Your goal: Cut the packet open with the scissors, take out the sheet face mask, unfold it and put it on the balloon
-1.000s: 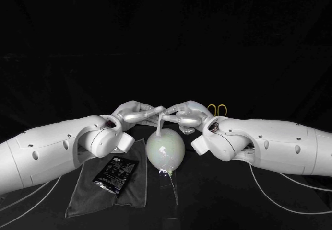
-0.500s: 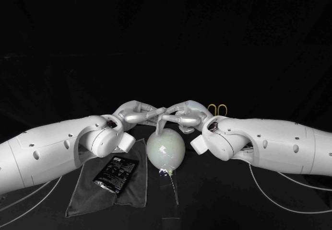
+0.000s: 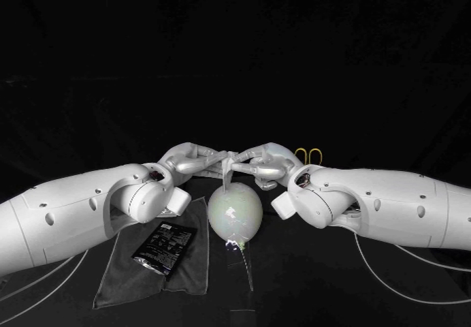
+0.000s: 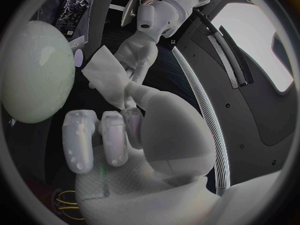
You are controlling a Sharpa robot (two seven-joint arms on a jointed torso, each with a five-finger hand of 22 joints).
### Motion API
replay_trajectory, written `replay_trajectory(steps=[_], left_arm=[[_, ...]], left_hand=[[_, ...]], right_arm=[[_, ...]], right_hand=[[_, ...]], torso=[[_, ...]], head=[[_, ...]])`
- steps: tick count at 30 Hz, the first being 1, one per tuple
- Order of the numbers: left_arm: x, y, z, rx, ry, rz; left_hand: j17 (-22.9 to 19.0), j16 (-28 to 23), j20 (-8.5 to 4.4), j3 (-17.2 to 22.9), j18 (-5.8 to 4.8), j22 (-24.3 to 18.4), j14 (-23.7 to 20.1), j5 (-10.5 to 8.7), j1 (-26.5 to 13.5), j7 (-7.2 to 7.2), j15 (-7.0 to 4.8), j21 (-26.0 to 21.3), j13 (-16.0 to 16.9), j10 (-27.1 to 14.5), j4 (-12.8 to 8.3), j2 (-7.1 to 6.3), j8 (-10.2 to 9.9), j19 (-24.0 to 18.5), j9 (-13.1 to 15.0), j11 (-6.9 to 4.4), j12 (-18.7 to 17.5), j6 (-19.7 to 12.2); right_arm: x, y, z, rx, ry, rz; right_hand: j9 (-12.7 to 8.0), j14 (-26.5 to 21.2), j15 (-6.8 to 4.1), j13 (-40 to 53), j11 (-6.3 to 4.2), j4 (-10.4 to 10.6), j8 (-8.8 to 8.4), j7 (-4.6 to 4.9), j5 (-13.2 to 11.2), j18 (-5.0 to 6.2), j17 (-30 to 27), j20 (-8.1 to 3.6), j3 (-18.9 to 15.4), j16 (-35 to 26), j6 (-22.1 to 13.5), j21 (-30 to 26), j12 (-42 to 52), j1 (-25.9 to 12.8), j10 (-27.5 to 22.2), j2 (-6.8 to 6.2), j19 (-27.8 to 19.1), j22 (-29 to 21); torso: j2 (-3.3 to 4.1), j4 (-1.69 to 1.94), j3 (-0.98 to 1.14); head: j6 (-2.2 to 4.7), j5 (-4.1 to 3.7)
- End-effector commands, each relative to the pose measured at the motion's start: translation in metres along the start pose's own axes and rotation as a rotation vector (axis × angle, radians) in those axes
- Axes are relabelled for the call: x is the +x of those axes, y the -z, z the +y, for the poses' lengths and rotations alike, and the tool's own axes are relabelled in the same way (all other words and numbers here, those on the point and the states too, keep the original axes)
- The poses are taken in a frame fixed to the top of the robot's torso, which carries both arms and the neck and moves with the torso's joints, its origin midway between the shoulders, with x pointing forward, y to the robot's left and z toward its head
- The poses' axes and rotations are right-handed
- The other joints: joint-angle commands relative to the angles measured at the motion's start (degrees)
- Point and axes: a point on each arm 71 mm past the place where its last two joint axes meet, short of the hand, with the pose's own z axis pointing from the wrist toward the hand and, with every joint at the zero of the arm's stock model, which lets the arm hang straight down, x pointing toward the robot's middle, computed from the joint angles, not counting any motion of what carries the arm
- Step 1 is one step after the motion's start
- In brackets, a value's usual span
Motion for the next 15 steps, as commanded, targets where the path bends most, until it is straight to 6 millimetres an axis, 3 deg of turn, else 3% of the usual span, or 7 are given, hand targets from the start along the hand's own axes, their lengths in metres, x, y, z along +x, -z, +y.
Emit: replay_trajectory(steps=[1, 6, 10, 15], left_arm=[[-0.0001, -0.0004, -0.0024, 0.017, 0.030, -0.007], [0.0001, -0.0006, -0.0024, 0.017, 0.029, -0.006], [0.0001, -0.0007, -0.0026, 0.019, 0.024, -0.008], [-0.0010, -0.0007, -0.0028, 0.023, 0.017, -0.023]], left_hand=[[-0.18, -0.55, -0.03, 2.41, -0.58, -0.27, 0.65, -0.17, 1.69, -0.05, 0.06, -0.41, -0.11, 0.46, -1.63, -0.42, 0.63, 0.63, 0.24, -0.23, -0.32, 0.35], [-0.63, -1.44, -0.05, 9.61, -0.40, -0.96, 1.74, -0.16, 1.81, -0.23, -0.11, -0.83, -0.13, 2.26, -5.40, -2.60, 2.31, 1.34, 1.33, -0.54, -0.73, 0.65], [-0.79, -1.72, -0.06, 13.63, -0.32, -1.29, 2.92, -0.30, -0.10, -0.59, -0.40, -0.98, -0.09, 3.58, -6.76, -3.63, 3.64, 1.77, 2.21, -0.90, -0.89, 0.97], [-0.79, -1.75, -0.12, 15.67, -0.13, -1.38, 3.79, -0.20, -1.18, -0.90, -0.64, -0.85, -0.04, 4.46, -7.88, -4.29, 4.60, 2.30, 3.00, -1.20, -0.92, 1.22]], right_arm=[[0.0011, 0.0000, 0.0009, -0.008, 0.004, 0.008], [0.0016, 0.0000, 0.0011, -0.009, 0.004, 0.010], [0.0013, 0.0001, 0.0010, -0.009, 0.004, 0.010], [0.0005, 0.0009, 0.0009, -0.009, 0.004, 0.010]], right_hand=[[2.69, 5.98, -0.37, 9.95, -0.68, 0.03, 1.86, -0.17, 0.13, -0.98, 15.05, -0.41, 0.36, 0.20, 0.59, 0.31, 0.21, -0.20, 2.89, 0.41, 4.47, 14.23], [2.69, 5.98, -0.37, 9.95, -0.68, 0.03, 1.86, -0.17, 0.13, -0.98, 15.05, -0.41, 0.36, 0.20, 0.59, 0.31, 0.21, -0.20, 2.89, 0.41, 4.47, 14.23], [2.69, 5.98, -0.37, 9.95, -0.68, 0.03, 1.86, -0.17, 0.13, -0.98, 15.05, -0.41, 0.36, 0.20, 0.59, 0.31, 0.21, -0.20, 2.89, 0.41, 4.47, 14.23], [2.69, 5.98, -0.37, 9.95, -0.68, 0.03, 1.86, -0.17, 0.13, -0.98, 15.05, -0.41, 0.36, 0.20, 0.59, 0.31, 0.21, -0.20, 2.89, 0.41, 4.47, 14.23]], torso=[[0.00, 0.01, 0.00], [0.02, 0.02, 0.00], [0.03, 0.03, 0.00], [0.02, 0.01, 0.01]], head=[[-0.03, -0.02], [-0.10, 0.00], [-0.11, -0.05], [-0.08, -0.02]])
